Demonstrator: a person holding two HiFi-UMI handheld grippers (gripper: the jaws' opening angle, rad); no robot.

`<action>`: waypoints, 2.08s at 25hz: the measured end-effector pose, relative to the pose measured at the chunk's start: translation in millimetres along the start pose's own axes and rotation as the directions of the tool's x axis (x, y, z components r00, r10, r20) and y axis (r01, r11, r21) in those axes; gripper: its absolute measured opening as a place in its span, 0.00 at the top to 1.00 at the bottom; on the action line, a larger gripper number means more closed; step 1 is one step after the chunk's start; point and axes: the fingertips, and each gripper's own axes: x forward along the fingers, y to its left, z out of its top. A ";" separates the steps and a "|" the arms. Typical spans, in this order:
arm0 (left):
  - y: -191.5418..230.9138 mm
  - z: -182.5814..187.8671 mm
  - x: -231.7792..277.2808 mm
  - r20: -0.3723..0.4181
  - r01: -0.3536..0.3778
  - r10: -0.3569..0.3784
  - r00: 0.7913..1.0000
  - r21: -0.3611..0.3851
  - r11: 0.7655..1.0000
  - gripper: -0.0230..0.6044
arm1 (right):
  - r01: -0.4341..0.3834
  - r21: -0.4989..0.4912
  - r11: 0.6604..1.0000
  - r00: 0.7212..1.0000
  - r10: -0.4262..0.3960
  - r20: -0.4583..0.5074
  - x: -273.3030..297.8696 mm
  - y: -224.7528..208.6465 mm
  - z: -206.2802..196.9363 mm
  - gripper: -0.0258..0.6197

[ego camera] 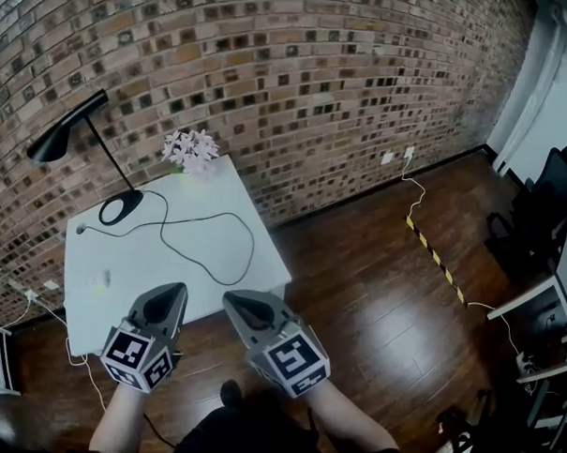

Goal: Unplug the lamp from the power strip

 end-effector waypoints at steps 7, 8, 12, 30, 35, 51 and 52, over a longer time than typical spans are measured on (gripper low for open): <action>1.7 -6.5 5.7 0.011 0.085 -0.084 0.996 -0.040 0.996 0.97 | 0.072 -0.010 0.997 0.997 -0.072 -0.010 1.1 -1.3 4.6 0.96; 2.1 -6.0 5.7 0.018 0.096 -0.095 0.995 -0.042 0.995 0.97 | 0.085 -0.016 0.996 0.996 -0.085 -0.013 1.3 -1.7 5.0 0.96; 10.8 -6.2 8.3 0.036 0.080 -0.079 0.996 -0.045 0.996 0.97 | 0.135 -0.020 0.991 0.990 -0.136 -0.040 1.7 -1.1 1.7 0.96; 37.5 -33.8 32.4 0.011 0.159 -0.159 0.987 -0.117 0.980 0.96 | 0.319 0.015 0.948 0.944 -0.316 -0.093 22.1 -4.7 3.5 0.96; 25.3 -33.0 38.8 -0.015 0.163 -0.164 0.986 -0.064 0.985 0.96 | 0.337 0.014 0.942 0.939 -0.334 -0.085 9.2 -7.3 5.0 0.96; -40.4 -1.5 78.8 -0.007 0.101 -0.102 0.995 -0.023 0.995 0.96 | 0.391 0.040 0.920 0.921 -0.390 -0.012 -75.1 -78.9 18.5 0.96; -44.7 -1.3 81.9 -0.009 0.099 -0.100 0.995 -0.025 0.995 0.96 | 0.391 0.039 0.919 0.920 -0.391 -0.010 -79.8 -83.0 18.0 0.96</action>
